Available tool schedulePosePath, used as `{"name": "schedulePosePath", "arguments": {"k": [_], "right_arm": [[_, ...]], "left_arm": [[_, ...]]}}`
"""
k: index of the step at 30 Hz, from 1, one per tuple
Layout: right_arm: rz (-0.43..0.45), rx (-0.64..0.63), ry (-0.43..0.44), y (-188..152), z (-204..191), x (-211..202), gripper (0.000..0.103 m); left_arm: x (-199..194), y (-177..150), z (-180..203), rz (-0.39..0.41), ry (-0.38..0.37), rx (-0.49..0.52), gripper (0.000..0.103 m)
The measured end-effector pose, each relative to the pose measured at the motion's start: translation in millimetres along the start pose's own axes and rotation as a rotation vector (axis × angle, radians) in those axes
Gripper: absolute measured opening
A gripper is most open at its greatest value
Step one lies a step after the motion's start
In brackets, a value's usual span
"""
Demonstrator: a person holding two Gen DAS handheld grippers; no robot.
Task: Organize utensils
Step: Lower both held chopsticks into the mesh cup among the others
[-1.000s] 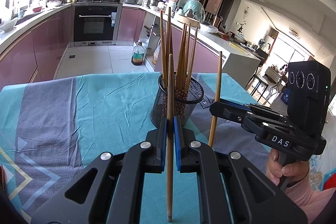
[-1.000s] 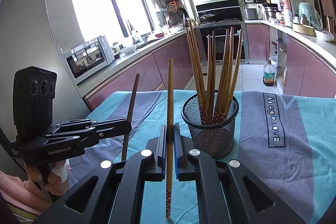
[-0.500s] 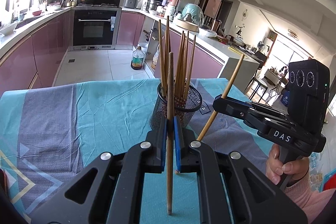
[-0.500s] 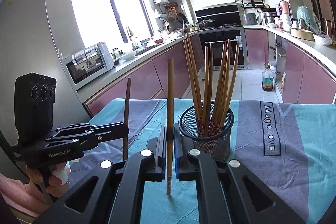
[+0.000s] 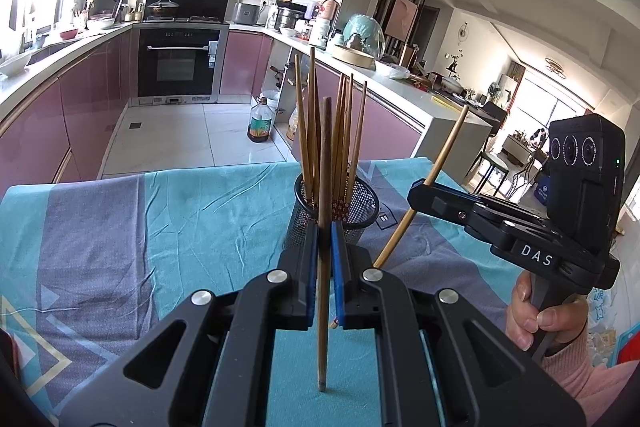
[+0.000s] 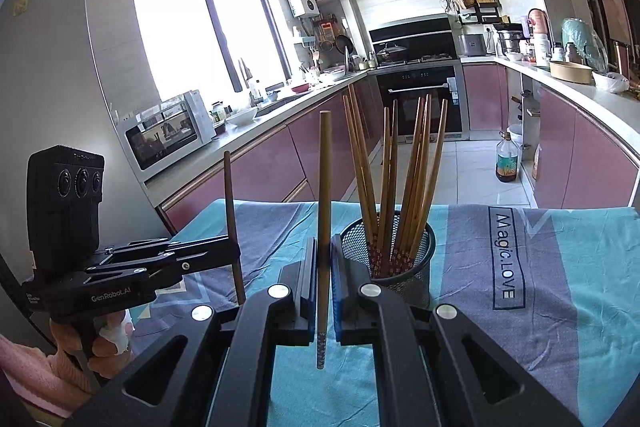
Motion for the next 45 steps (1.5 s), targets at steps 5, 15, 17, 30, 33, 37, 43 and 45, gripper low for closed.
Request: {"name": "schedulePosePath", "arguments": {"k": [5,15,17,30,33,37,43,45], "right_arm": [[0.007,-0.003,-0.003,2.9,0.9,-1.3,0.005],[0.029,-0.012,-0.012,11.2,2.7,-7.3,0.005],[0.034,-0.017,-0.015,12.6,1.6,-8.1,0.005],[0.060,-0.031,-0.017,23.3,-1.0,-15.2,0.005],[0.067,-0.034,-0.017,26.8,-2.5,-16.7,0.005],[0.076,-0.040,-0.020,31.3,-3.1,-19.3,0.005],[0.094,-0.048,-0.021,37.2,-3.6,-25.1,0.005],[0.101,-0.050,-0.023,39.5,-3.7,-26.9,0.005]], "left_arm": [[-0.4,2.7,1.1,0.005,-0.002,0.003,0.007],[-1.4,10.6,0.9,0.020,0.001,0.010,0.007],[-2.5,12.9,0.2,0.025,0.001,0.011,0.007],[-4.7,25.5,3.4,0.052,0.001,0.025,0.007],[-4.7,26.6,3.6,0.057,0.001,0.029,0.007],[-6.8,27.2,3.0,0.066,0.003,0.034,0.007],[-10.5,33.2,3.4,0.083,0.006,0.042,0.007],[-13.4,35.0,4.2,0.090,-0.001,0.043,0.007]]}}
Point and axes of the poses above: each gripper's, at about its wrist camera, not at the fingertips, and x roughly the way its jaws point, z to its right, y to its top, the point moved 7 cm from there along x, roughly the way its jaws point, and after that the axes turned 2 degrees about -x, right-handed, at the moved point
